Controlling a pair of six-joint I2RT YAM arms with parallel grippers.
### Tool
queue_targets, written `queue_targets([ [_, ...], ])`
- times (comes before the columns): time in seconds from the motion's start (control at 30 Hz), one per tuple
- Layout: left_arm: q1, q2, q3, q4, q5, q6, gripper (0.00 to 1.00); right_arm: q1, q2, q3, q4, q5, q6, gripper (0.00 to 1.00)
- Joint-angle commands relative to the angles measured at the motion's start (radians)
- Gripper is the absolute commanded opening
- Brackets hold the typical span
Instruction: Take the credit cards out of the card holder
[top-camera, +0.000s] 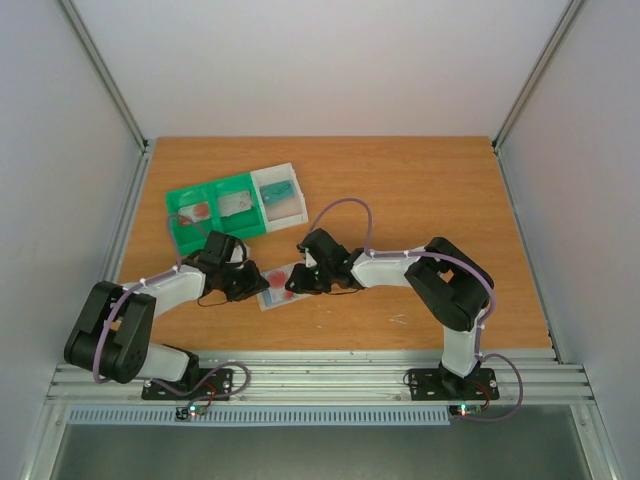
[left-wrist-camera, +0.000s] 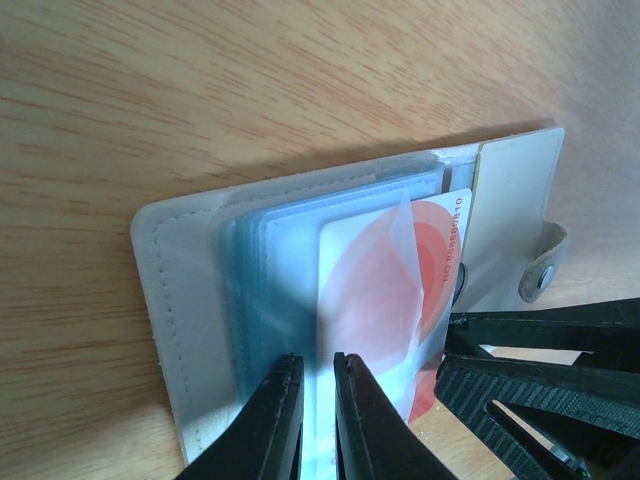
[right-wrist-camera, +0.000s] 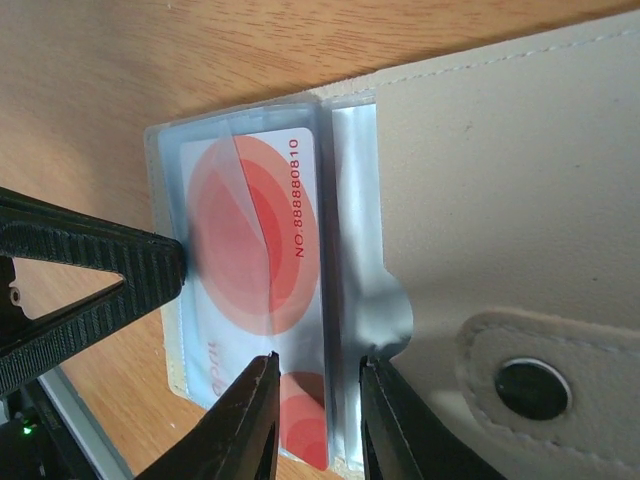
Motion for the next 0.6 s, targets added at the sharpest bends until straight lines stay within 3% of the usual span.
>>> queue_targets([
  [0.0, -0.001, 0.005, -0.025, 0.030, -0.007, -0.004, 0.12, -0.008, -0.005, 0.028, -0.015, 0.003, -0.017, 0.24],
  [0.23, -0.002, 0.015, -0.030, 0.046, 0.005, -0.010, 0.12, -0.009, 0.033, 0.009, 0.083, -0.043, 0.034, 0.21],
  [0.43, -0.001, 0.014, -0.038, 0.049, -0.001, -0.009, 0.12, -0.020, -0.001, -0.041, 0.134, -0.031, 0.066, 0.02],
  [0.57, -0.002, 0.007, -0.035, 0.043, -0.004, -0.009, 0.12, -0.038, -0.044, -0.078, 0.143, -0.025, 0.073, 0.01],
])
